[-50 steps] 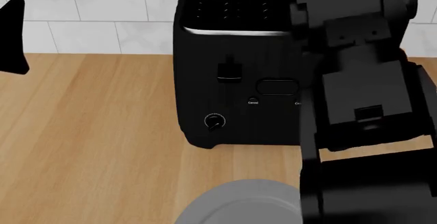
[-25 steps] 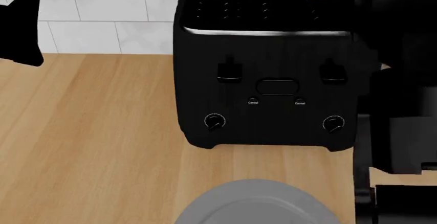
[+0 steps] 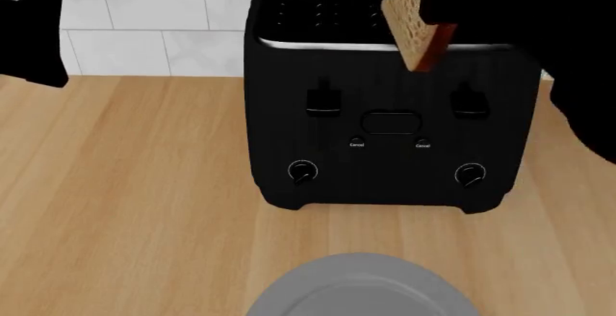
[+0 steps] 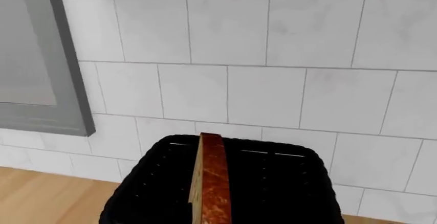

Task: Place the toasted item on a plate.

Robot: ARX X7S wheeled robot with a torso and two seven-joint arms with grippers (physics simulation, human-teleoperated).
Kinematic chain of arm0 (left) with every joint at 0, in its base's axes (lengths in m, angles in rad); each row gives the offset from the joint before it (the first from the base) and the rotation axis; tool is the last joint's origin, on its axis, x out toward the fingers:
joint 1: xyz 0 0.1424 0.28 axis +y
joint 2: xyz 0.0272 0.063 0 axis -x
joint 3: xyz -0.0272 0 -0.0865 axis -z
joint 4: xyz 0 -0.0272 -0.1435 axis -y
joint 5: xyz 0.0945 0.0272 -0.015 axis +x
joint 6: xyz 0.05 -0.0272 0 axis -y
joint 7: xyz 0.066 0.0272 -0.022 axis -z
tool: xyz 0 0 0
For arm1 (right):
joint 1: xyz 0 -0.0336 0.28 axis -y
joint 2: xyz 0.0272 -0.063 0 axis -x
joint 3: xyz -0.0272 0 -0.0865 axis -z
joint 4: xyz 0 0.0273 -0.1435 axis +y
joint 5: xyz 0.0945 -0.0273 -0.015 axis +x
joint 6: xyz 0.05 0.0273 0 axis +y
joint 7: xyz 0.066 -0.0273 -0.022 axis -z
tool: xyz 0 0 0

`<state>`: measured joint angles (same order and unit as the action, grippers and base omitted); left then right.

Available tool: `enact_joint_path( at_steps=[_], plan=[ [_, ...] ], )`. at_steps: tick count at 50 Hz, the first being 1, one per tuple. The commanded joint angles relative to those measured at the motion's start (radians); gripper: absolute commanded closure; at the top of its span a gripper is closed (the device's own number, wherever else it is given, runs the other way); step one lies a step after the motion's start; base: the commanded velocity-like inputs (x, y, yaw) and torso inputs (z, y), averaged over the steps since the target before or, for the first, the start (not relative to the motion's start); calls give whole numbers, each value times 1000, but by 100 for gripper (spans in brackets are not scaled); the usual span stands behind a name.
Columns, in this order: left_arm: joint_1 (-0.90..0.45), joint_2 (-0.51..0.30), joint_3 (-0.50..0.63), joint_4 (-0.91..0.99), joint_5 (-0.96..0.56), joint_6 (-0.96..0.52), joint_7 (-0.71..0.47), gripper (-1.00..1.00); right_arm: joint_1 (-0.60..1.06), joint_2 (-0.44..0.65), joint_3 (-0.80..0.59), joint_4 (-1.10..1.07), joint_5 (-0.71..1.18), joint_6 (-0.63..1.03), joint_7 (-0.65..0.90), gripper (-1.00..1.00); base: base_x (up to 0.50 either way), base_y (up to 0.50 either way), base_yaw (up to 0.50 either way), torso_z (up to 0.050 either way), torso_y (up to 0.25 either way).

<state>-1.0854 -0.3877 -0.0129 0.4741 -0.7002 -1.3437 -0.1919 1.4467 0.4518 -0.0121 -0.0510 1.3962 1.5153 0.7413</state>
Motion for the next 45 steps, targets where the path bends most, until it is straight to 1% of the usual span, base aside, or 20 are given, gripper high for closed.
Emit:
enact_joint_path(
  at_steps=[1, 7, 11, 17, 23, 30, 39, 45],
  plan=[
    [-7, -1, 4, 2, -7, -6, -10, -100, -82, 132, 11, -134, 543, -29, 349, 100, 0, 0, 0, 0, 0],
    [3, 0, 2, 10, -13, -6, -15, -100, -116, 202, -29, -244, 738, -114, 452, 100, 0, 0, 0, 0, 0],
    [-5, 4, -1, 18, -22, -18, -21, -100, -135, 259, -70, -357, 887, -201, 532, 100, 0, 0, 0, 0, 0],
    [-4, 5, -4, 25, -31, -21, -26, -100, -142, 314, -117, -503, 1040, -309, 606, 100, 0, 0, 0, 0, 0],
    [-10, 8, -3, 33, -39, -33, -35, -100, -263, 349, -60, -635, 1108, -379, 619, 100, 0, 0, 0, 0, 0],
    [-21, 14, 7, 28, -43, -34, -42, -100, -320, 385, -20, -762, 1192, -461, 635, 100, 0, 0, 0, 0, 0],
    [-12, 14, 6, 36, -51, -35, -51, -100, -454, 408, 91, -826, 1214, -470, 614, 100, 0, 0, 0, 0, 0],
    [-7, 13, 6, 36, -55, -30, -52, -100, -468, 397, 81, -846, 1211, -484, 612, 100, 0, 0, 0, 0, 0]
  ],
)
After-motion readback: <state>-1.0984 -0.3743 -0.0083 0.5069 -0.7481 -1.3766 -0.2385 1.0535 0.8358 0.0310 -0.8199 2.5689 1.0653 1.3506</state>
